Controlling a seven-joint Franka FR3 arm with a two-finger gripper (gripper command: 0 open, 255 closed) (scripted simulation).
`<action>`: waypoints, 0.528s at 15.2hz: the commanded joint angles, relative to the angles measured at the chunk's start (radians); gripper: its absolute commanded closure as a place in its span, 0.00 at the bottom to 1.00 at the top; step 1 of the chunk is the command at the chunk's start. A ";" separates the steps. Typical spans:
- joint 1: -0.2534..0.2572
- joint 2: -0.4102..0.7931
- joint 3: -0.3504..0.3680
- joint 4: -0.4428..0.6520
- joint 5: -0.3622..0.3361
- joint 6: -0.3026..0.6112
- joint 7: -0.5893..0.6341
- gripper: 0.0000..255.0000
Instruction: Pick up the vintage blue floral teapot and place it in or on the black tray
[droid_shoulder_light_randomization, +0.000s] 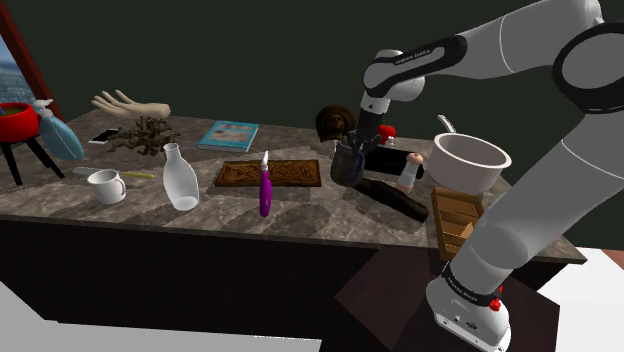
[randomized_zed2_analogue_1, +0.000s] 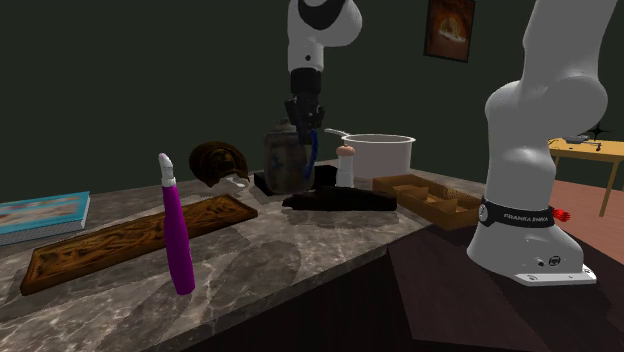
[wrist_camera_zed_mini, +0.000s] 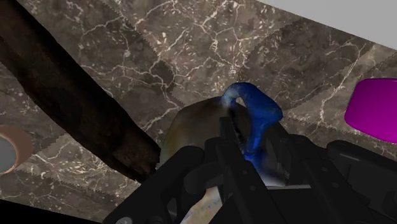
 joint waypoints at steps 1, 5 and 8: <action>-0.002 -0.011 -0.001 0.017 -0.004 -0.025 0.004 1.00; -0.034 0.024 -0.045 0.078 -0.015 -0.063 -0.062 1.00; -0.064 0.070 -0.086 0.144 -0.020 -0.095 -0.130 1.00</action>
